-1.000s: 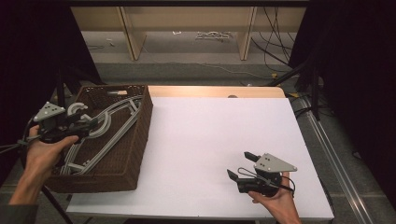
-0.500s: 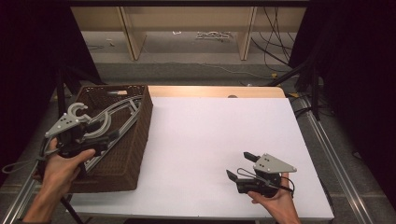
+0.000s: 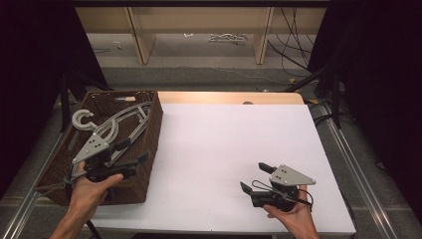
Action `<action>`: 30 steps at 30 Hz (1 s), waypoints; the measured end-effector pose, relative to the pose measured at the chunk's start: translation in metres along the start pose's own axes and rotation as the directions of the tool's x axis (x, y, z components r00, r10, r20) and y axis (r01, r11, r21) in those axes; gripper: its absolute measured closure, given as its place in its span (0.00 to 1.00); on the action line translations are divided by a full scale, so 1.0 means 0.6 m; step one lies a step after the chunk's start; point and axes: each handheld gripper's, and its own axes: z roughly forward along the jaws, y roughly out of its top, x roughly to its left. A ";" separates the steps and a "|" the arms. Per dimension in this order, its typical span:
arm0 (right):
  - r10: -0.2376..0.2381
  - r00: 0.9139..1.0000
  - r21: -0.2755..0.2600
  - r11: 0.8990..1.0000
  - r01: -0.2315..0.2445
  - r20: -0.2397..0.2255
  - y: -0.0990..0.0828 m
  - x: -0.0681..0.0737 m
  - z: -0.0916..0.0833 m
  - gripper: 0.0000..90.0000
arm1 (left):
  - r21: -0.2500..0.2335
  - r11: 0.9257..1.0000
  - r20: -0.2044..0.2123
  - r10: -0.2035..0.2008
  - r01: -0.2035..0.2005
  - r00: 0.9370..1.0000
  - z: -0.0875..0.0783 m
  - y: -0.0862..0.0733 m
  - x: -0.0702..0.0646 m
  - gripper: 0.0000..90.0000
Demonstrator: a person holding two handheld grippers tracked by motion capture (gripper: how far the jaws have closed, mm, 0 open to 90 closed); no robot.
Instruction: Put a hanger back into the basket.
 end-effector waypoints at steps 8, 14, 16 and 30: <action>0.000 1.000 -0.003 1.000 0.000 -0.011 -0.001 0.002 -0.001 0.19 | -0.015 0.999 0.048 0.041 -0.040 0.998 0.015 -0.024 -0.034 0.22; 0.014 1.000 -0.026 1.000 -0.014 0.001 -0.003 0.007 -0.009 0.19 | -0.027 0.997 0.067 0.079 -0.077 0.995 0.019 -0.043 -0.050 0.22; 0.018 1.000 -0.037 0.999 -0.018 0.006 -0.004 0.009 -0.011 0.19 | -0.029 0.996 0.082 0.088 -0.085 0.993 0.020 -0.048 -0.054 0.21; 0.036 0.999 -0.060 0.998 -0.034 0.032 -0.019 0.020 -0.029 0.19 | -0.046 0.991 0.095 0.127 -0.124 0.987 0.022 -0.104 -0.071 0.19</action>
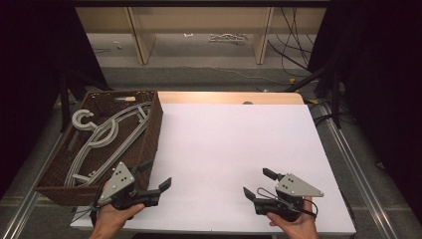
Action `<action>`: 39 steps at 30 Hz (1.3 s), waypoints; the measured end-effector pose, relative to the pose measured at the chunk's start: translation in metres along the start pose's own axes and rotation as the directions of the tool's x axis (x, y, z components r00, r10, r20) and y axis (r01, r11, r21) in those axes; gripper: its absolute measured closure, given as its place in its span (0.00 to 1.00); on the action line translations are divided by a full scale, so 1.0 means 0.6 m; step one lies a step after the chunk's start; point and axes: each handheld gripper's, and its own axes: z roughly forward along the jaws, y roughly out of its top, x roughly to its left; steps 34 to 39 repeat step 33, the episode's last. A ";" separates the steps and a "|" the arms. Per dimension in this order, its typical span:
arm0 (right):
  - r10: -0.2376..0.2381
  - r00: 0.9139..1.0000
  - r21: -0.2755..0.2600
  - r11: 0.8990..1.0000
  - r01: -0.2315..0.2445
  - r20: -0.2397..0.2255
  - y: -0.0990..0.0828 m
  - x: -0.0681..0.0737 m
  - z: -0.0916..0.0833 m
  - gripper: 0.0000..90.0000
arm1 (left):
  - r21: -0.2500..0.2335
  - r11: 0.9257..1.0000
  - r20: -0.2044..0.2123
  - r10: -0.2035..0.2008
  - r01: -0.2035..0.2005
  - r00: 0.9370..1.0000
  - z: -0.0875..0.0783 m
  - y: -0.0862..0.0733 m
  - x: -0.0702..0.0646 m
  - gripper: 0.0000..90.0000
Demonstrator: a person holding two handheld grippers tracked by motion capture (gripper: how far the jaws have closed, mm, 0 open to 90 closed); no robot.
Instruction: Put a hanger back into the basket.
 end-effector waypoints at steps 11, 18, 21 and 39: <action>-0.007 1.000 -0.003 1.000 0.007 -0.001 -0.006 0.006 -0.015 0.18 | 0.017 0.999 0.014 0.029 -0.029 0.999 0.006 -0.013 -0.016 0.18; -0.014 1.000 -0.002 1.000 0.014 -0.004 -0.006 0.007 -0.012 0.18 | 0.014 1.000 0.008 0.022 -0.023 1.000 0.006 -0.013 -0.014 0.18; -0.015 1.000 0.007 1.000 0.015 -0.009 -0.006 0.006 -0.012 0.18 | 0.013 1.000 0.013 0.023 -0.023 1.000 0.006 -0.013 -0.015 0.18; -0.013 1.000 0.010 1.000 0.013 -0.014 -0.006 0.007 -0.012 0.18 | 0.014 1.000 0.014 0.023 -0.023 1.000 0.007 -0.014 -0.013 0.18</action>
